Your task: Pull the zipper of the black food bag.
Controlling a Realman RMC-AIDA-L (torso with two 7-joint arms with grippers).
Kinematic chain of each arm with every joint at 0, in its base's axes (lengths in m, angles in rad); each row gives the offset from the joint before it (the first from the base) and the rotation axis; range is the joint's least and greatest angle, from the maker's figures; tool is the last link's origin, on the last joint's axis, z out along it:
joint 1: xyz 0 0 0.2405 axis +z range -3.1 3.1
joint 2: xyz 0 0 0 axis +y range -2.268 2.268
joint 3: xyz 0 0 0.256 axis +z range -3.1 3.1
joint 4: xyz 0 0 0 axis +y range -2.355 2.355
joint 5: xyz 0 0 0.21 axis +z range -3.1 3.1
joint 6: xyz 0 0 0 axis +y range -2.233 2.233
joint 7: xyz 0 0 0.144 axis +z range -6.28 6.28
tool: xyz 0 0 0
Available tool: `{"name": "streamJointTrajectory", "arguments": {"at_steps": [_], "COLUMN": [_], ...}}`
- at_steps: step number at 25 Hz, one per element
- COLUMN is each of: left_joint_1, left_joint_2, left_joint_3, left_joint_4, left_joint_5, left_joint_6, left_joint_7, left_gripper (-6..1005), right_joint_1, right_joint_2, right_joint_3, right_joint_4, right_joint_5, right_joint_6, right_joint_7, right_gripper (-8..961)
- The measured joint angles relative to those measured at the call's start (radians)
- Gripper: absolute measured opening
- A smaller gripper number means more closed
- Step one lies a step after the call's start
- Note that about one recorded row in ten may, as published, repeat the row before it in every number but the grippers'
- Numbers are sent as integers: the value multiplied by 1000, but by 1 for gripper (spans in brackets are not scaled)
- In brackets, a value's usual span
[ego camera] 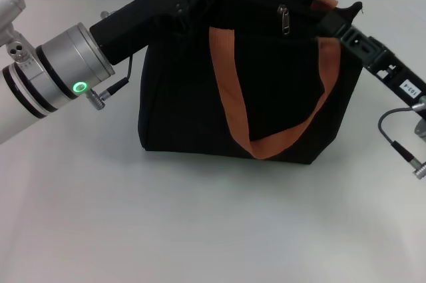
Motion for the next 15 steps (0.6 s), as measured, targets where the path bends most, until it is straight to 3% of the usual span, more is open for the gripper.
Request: {"name": "streamJointTrajectory", "arguments": {"at_steps": [5,15], "left_joint_1": [-1,-13], "left_joint_2": [0,0], "left_joint_3": [0,0], "left_joint_4": [-1,-3], "left_joint_5": [0,0], "left_joint_6": [0,1], "left_joint_7": [0,0], "left_gripper": [19,19], "right_joint_1": [0,42], "right_joint_2": [1,0], "right_joint_3": [-1,-23], "right_joint_4": [-1,-9], "right_joint_5": [0,-17], "right_joint_6": [-14,54], "right_joint_7": [-42,-87], "right_gripper": [0,237]}}
